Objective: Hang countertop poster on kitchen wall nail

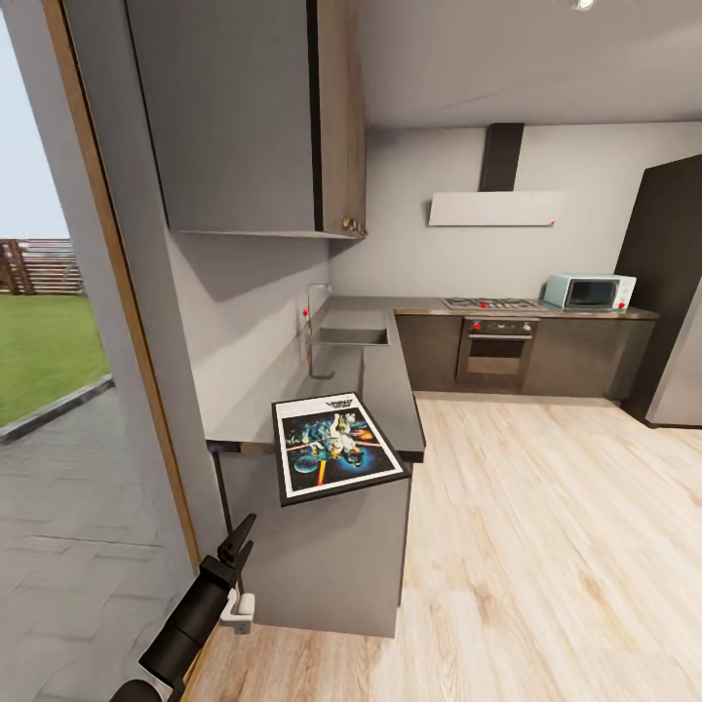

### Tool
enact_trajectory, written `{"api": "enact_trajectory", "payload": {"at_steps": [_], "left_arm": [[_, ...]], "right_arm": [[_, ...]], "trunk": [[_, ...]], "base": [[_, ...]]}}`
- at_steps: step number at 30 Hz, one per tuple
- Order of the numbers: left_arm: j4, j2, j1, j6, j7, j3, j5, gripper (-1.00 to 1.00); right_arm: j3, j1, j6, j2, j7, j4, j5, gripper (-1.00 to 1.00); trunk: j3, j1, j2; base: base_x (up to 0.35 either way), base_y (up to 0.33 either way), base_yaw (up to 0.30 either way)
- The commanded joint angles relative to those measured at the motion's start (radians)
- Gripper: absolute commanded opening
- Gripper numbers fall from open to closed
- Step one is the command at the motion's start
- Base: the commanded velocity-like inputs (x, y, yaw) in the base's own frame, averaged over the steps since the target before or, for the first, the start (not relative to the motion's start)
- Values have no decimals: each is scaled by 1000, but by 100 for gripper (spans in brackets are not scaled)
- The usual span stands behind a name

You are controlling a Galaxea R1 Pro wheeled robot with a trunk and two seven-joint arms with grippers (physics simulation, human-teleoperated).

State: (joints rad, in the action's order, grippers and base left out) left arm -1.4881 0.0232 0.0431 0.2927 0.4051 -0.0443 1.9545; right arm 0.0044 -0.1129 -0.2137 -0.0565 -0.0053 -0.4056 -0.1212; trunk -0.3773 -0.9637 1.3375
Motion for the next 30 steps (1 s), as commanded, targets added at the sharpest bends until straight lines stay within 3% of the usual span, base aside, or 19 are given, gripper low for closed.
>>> {"api": "enact_trajectory", "payload": {"at_steps": [1, 5, 12, 18, 30], "left_arm": [[0, 1, 0, 5, 7, -3, 11, 100], [0, 1, 0, 4, 7, -4, 11, 100], [-1, 1, 0, 4, 6, -3, 11, 100], [1, 5, 0, 5, 5, -4, 11, 100], [9, 60, 0, 6, -4, -8, 12, 100]], "right_arm": [[0, -1, -3, 0, 0, 1, -8, 100], [0, -1, -3, 0, 0, 1, -8, 100], [0, -1, -3, 0, 0, 1, -8, 100], [1, -1, -3, 0, 0, 1, -8, 100], [2, -1, -3, 0, 0, 1, -8, 100]], "trunk": [[-1, 0, 1], [-1, 0, 1], [21, 27, -48], [21, 27, -48], [21, 27, -48]], "base": [[0, 0, 0], [0, 0, 0], [0, 0, 0], [0, 0, 0], [0, 0, 0]]}}
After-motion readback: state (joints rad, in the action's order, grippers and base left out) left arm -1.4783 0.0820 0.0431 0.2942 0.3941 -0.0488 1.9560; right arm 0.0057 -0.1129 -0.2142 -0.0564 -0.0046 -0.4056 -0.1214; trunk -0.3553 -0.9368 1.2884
